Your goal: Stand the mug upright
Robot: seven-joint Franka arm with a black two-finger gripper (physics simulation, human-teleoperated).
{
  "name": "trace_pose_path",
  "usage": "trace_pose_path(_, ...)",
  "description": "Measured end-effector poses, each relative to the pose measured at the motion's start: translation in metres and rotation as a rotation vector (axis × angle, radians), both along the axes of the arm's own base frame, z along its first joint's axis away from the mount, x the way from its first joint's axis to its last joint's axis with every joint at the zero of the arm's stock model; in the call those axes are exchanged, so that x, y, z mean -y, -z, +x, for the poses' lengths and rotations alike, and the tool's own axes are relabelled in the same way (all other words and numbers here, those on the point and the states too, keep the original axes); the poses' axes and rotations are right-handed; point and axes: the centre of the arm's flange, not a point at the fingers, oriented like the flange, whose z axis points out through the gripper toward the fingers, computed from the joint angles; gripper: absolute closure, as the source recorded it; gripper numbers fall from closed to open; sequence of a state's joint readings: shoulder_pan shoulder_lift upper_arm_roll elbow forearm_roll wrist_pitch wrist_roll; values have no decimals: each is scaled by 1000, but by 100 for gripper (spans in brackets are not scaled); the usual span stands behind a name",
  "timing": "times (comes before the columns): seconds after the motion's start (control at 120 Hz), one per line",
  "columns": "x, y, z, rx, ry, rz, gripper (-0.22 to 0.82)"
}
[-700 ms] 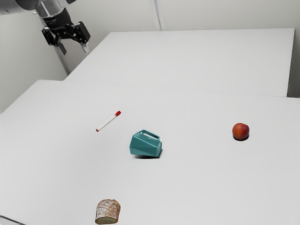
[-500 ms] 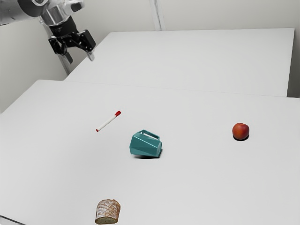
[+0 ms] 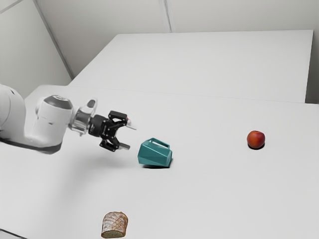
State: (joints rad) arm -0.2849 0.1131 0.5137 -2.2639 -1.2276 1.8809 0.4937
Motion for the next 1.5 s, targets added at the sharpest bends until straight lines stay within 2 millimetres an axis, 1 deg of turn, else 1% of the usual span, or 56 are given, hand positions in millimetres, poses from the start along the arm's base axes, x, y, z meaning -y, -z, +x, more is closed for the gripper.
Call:
trace_pose_path(0.1,11,14,4,70,-18,-17,2)
trace_pose_path(0.242,10,33,7,143,-37,-8,2)
trace_pose_path(0.317,14,39,9,178,-30,-3,2)
trace_pose_path(0.433,26,41,11,234,-7,-2,2)
trace_pose_path(0.558,43,44,12,282,25,-8,2)
trace_pose_path(0.658,48,47,10,309,36,-8,5)
trace_pose_path(0.708,49,48,10,323,42,-5,11)
trace_pose_path(0.842,50,48,10,356,46,7,44)
trace_pose_path(0.925,50,48,10,373,51,13,57)
trace_pose_path(1.05,52,44,11,402,61,19,68)
trace_pose_path(1.192,53,38,13,433,72,26,74)
trace_pose_path(1.242,55,28,16,458,78,31,75)
trace_pose_path(1.267,57,20,19,477,85,37,75)
trace_pose_path(1.292,59,7,24,505,108,54,76)
trace_pose_path(1.333,63,-22,38,564,184,109,76)
trace_pose_path(1.358,65,-45,49,604,253,163,77)
trace_pose_path(1.442,64,-114,77,690,495,393,77)
trace_pose_path(1.475,62,-137,84,705,579,488,77)
trace_pose_path(1.5,62,-150,88,707,634,555,78)
